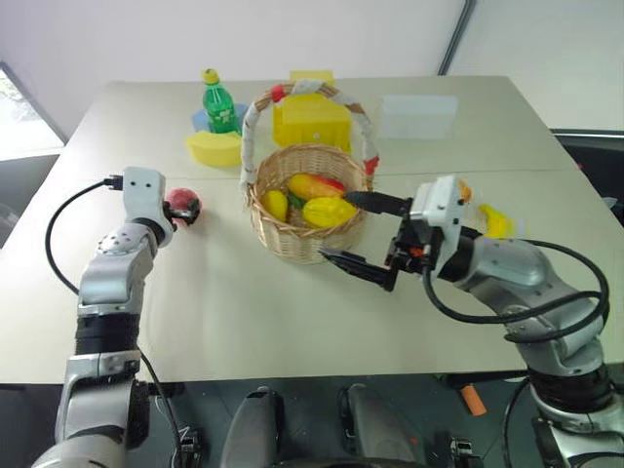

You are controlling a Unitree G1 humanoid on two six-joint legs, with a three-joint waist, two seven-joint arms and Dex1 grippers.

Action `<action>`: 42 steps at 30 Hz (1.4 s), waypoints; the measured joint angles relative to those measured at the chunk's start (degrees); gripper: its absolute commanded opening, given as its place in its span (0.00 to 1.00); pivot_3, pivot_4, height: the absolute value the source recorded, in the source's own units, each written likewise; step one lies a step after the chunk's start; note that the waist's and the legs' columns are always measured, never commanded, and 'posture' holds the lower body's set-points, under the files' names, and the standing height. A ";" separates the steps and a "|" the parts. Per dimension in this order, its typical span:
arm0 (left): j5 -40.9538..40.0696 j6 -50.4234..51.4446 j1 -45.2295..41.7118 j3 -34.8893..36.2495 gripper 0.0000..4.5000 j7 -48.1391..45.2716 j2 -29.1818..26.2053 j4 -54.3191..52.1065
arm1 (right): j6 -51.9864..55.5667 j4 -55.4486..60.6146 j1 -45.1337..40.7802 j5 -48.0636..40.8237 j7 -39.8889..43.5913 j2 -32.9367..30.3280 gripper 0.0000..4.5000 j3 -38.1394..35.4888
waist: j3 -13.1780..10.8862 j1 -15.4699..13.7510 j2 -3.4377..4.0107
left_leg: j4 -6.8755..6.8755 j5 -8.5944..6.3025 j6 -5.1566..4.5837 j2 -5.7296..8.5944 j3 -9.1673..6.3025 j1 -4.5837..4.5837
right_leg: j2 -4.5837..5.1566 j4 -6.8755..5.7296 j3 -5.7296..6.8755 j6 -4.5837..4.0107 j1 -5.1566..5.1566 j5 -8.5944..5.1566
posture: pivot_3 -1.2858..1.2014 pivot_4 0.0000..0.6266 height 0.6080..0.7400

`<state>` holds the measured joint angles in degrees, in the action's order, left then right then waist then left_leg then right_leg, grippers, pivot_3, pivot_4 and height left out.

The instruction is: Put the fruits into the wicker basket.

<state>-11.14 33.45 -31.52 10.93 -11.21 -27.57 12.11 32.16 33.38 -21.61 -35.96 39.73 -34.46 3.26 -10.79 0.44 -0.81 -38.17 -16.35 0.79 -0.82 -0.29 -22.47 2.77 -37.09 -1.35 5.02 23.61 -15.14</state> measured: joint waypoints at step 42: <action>-12.19 12.61 -7.68 -19.45 0.99 -14.29 5.11 -22.90 | -1.43 -4.76 3.74 5.58 -0.26 -3.60 1.00 -7.73 | -0.06 0.20 -0.14 | 0.00 0.00 -0.01 0.03 0.02 0.03 | -0.10 0.02 0.05 -0.03 -0.06 -0.04 | 0.52 0.24 1.00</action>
<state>-23.33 46.07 -39.19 -8.52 -25.51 -22.47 -10.79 30.73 28.62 -17.87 -30.37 39.47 -38.06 -4.46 -10.85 0.63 -0.95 -38.17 -16.35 0.78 -0.79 -0.28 -22.44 2.67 -37.08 -1.29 5.00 23.55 -15.18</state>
